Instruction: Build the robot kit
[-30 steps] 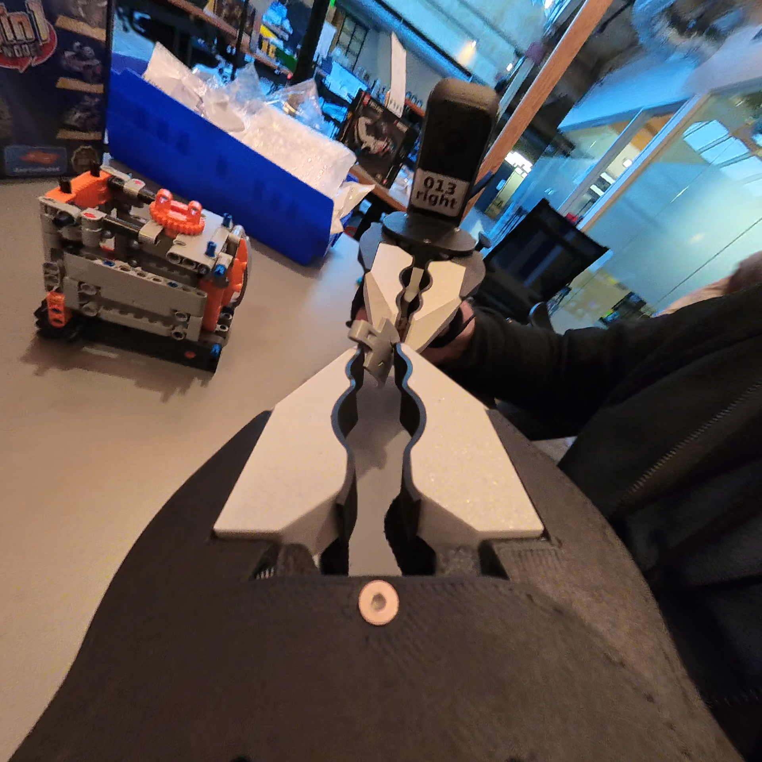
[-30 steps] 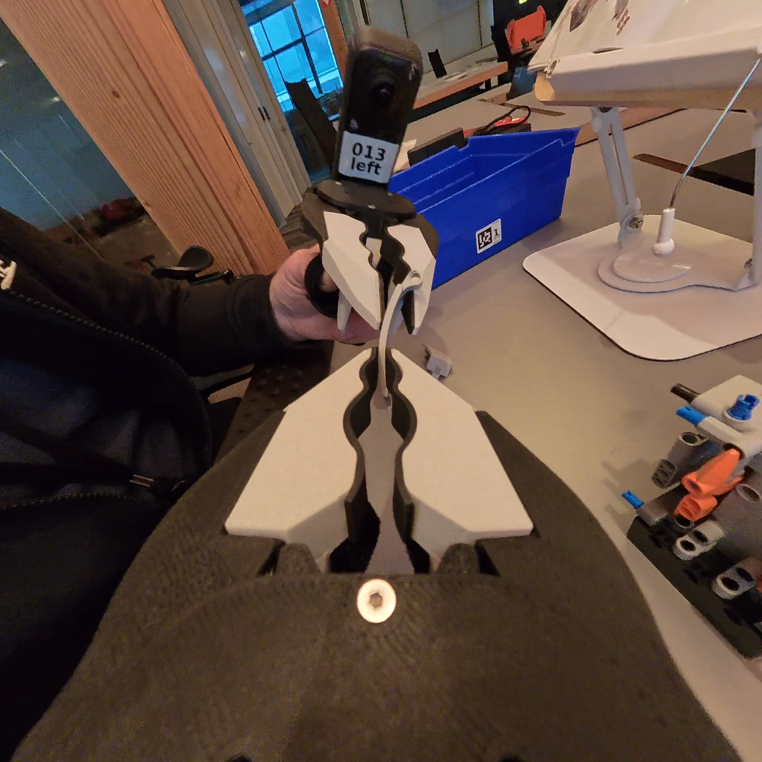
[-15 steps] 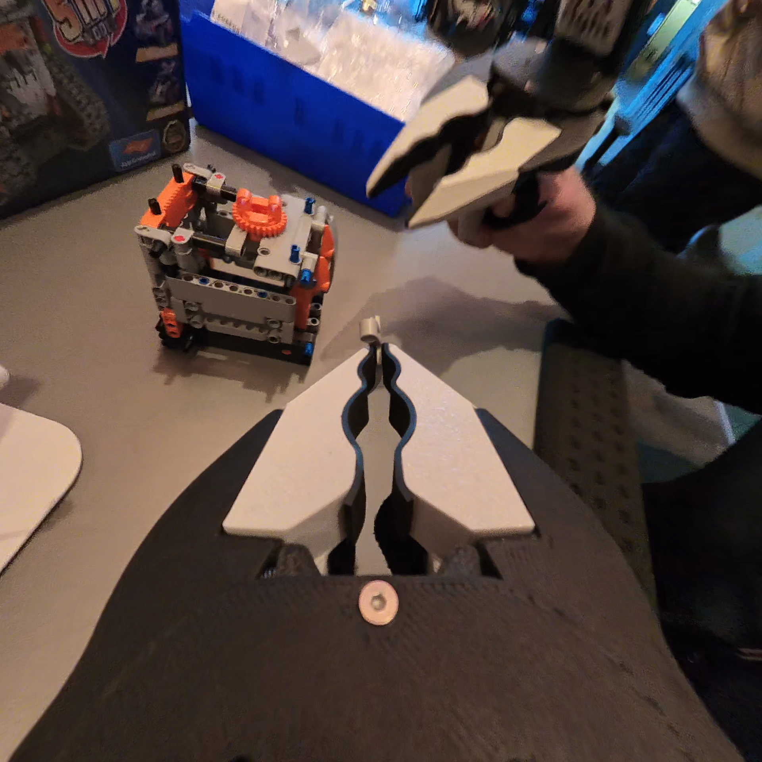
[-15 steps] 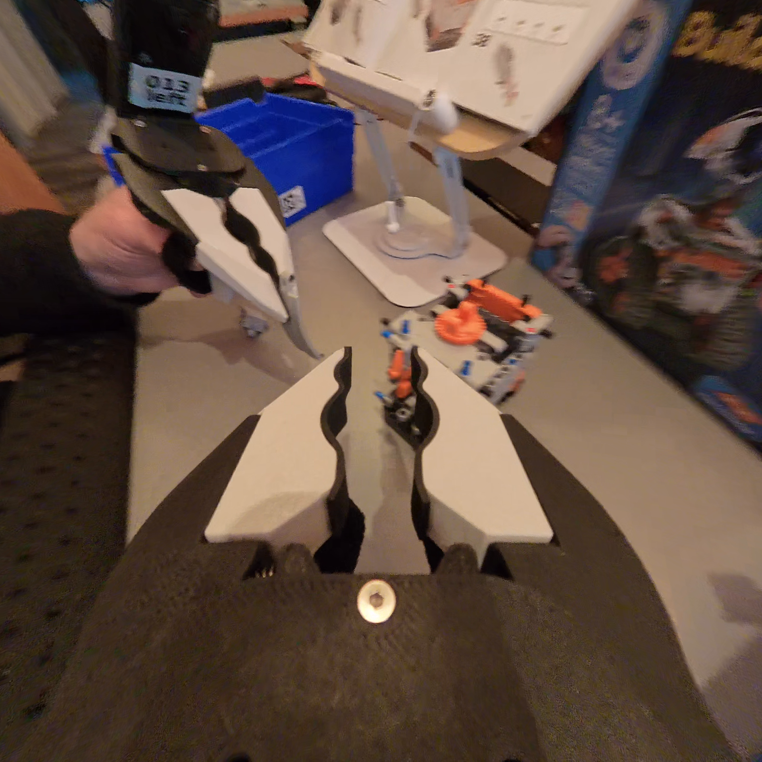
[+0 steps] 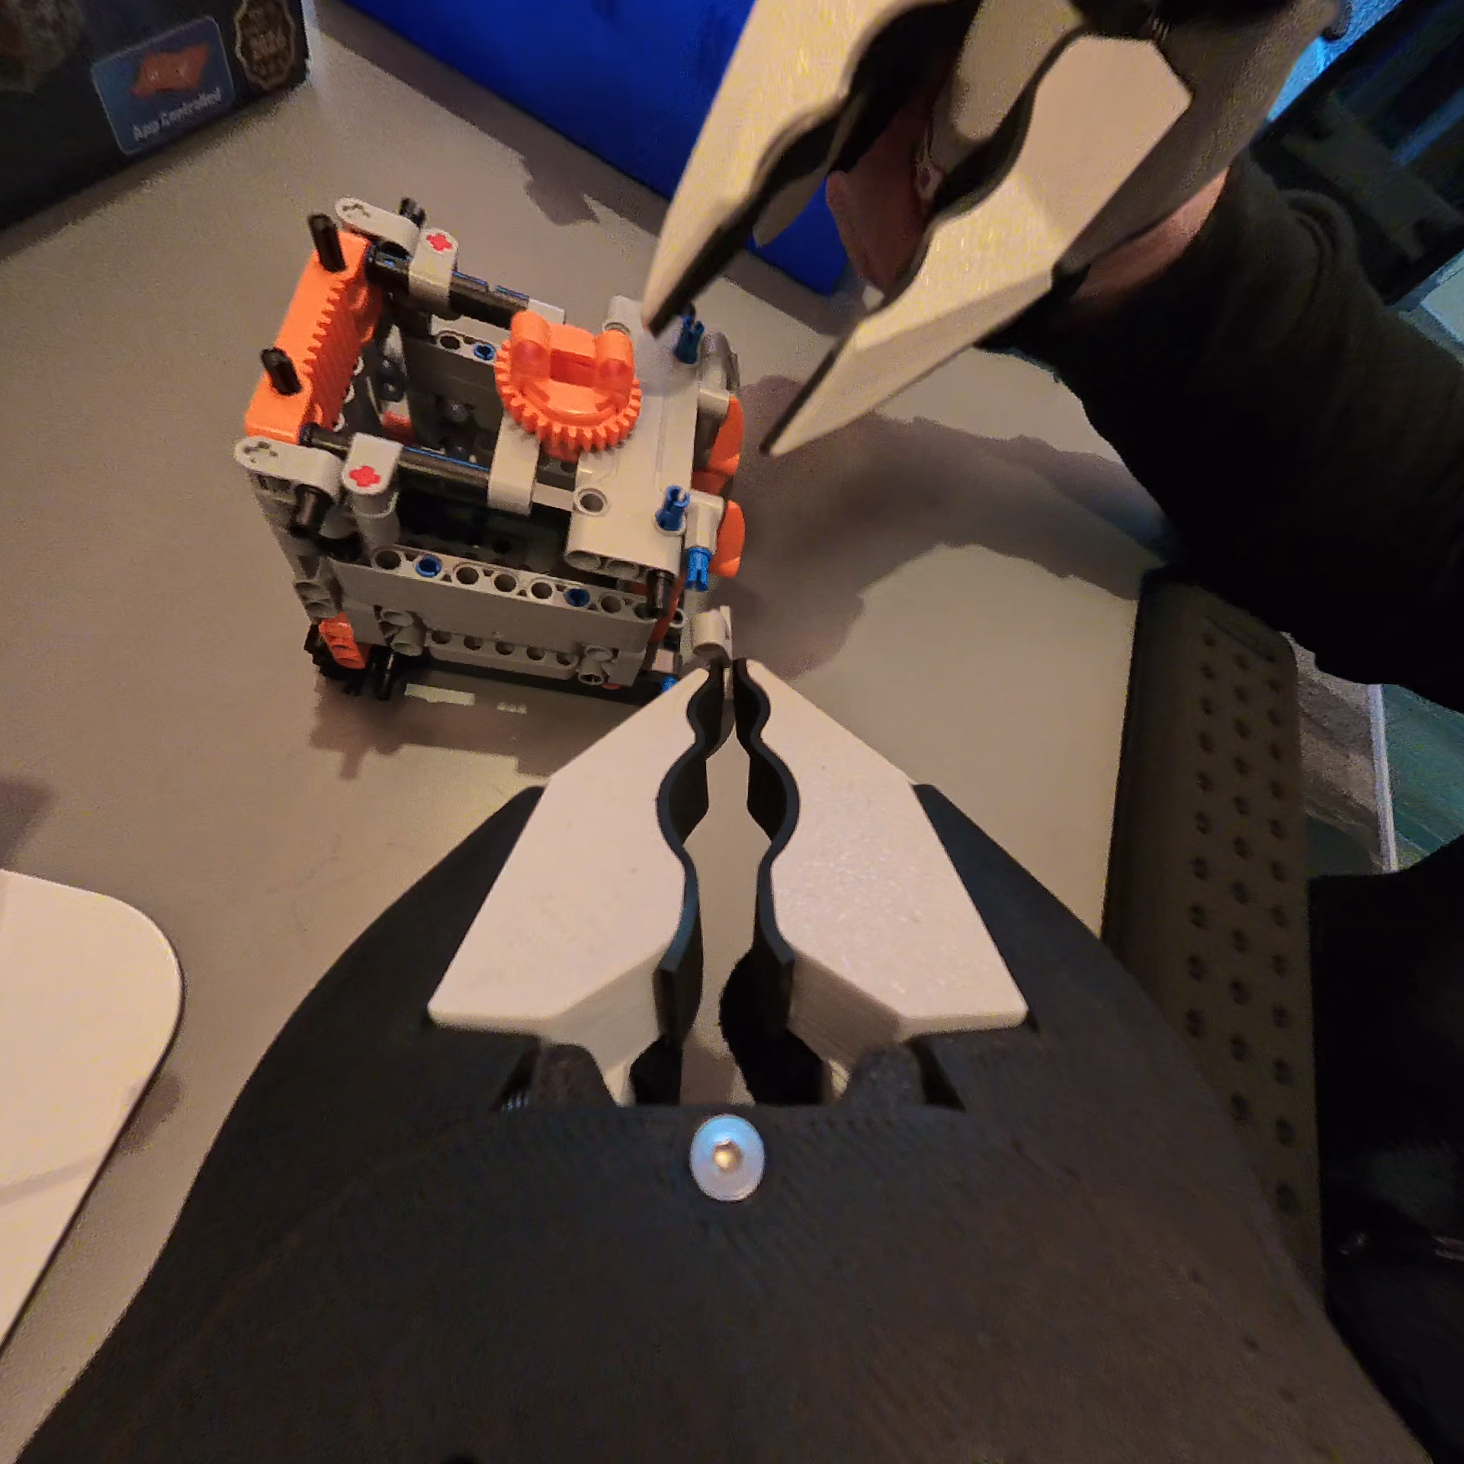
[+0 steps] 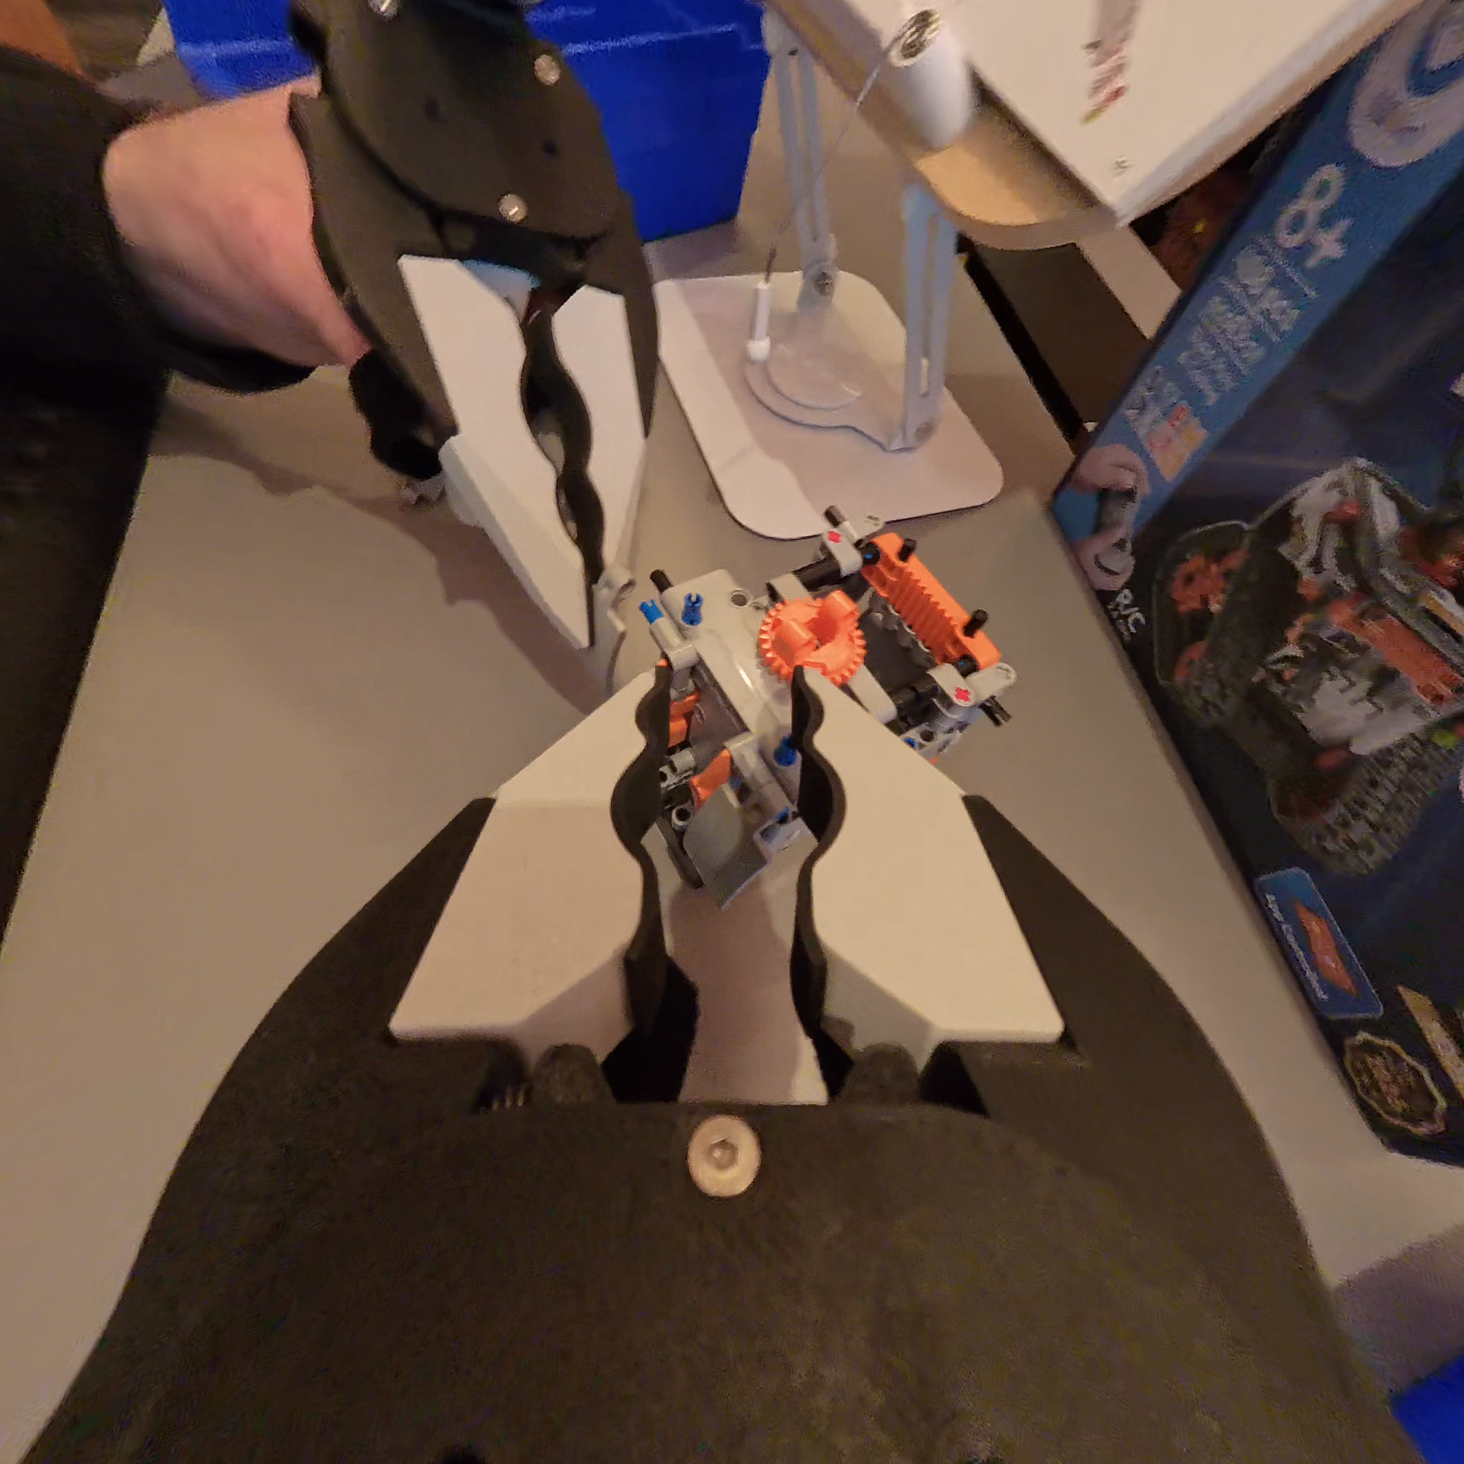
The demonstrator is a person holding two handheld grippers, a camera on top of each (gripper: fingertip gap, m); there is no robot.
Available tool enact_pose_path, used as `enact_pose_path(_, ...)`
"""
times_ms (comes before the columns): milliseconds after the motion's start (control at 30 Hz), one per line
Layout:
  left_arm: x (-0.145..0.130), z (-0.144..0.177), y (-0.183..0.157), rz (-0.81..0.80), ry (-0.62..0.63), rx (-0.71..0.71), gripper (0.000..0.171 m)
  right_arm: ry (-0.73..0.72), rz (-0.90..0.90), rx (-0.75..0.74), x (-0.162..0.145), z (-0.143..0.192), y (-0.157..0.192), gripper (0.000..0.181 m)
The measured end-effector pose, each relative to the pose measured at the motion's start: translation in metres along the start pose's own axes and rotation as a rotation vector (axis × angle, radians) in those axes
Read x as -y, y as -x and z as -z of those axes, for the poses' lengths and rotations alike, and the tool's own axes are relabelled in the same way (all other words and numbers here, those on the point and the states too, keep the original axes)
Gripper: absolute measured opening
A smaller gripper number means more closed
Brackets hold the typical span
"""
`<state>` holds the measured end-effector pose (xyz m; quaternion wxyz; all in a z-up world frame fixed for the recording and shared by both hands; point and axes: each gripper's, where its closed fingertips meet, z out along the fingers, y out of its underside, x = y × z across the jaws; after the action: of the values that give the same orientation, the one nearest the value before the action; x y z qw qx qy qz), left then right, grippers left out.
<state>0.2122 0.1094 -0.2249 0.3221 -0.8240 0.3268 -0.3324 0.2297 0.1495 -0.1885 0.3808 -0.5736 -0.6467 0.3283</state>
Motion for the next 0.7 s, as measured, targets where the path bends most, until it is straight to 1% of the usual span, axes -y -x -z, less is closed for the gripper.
enact_pose_path(100, 0.004, -0.001, -0.001, 0.009, -0.006, -0.042, 0.0, 0.041, 0.035, 0.05, -0.006, -0.008, 0.006, 0.025)
enact_pose_path(200, 0.005, -0.002, 0.002, 0.013, 0.003, -0.051, 0.0, 0.03, 0.046, 0.071, -0.003, -0.01, 0.006, 0.019)
enact_pose_path(267, 0.005, -0.003, 0.003, 0.027, 0.009, -0.069, 0.0, 0.034, 0.083, 0.072, -0.003, -0.011, 0.007, 0.014)
enact_pose_path(367, 0.002, -0.007, 0.004, 0.019, 0.032, -0.073, 0.0, 0.049, 0.119, 0.071, -0.001, -0.013, 0.009, 0.013)
enact_pose_path(400, 0.002, -0.007, 0.004, 0.016, 0.033, -0.072, 0.0, 0.043, 0.134, 0.068, 0.001, -0.013, 0.01, 0.009)
enact_pose_path(533, 0.004, -0.007, 0.006, 0.016, 0.047, -0.081, 0.0, 0.049, 0.131, 0.113, 0.0, -0.017, 0.015, 0.005)
enact_pose_path(700, 0.005, -0.007, 0.005, -0.04, 0.054, -0.072, 0.0, 0.047, 0.094, 0.143, 0.001, -0.017, 0.013, 0.0)
